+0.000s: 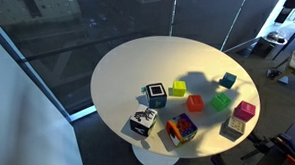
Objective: Put the blue block on top of the green block
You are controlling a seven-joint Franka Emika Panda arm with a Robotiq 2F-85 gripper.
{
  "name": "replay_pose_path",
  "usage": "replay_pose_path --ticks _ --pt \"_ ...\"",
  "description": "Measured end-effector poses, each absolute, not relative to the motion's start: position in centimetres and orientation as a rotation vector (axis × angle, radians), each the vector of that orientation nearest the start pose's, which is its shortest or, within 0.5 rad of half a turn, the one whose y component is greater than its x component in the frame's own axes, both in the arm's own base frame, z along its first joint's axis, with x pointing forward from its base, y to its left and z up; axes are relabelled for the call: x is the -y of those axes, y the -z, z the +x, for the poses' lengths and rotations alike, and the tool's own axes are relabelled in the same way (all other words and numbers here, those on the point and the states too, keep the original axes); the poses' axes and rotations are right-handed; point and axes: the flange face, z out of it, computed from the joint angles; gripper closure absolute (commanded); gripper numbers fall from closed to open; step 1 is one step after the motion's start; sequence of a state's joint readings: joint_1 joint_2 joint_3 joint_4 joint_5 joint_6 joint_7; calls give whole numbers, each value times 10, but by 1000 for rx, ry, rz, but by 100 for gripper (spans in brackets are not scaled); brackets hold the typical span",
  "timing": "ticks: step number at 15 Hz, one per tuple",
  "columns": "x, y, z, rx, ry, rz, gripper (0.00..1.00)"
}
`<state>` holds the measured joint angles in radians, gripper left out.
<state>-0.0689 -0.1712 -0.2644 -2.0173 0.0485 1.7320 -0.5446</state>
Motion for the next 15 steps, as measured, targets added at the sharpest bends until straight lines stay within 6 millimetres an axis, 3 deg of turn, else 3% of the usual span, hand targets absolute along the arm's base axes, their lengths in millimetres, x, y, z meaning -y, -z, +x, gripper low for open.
replay_pose_path --ticks 9,15 --pt "203 -466 496 255 -30 -3116 0" --pt "211 -442 505 241 5 -3139 0"
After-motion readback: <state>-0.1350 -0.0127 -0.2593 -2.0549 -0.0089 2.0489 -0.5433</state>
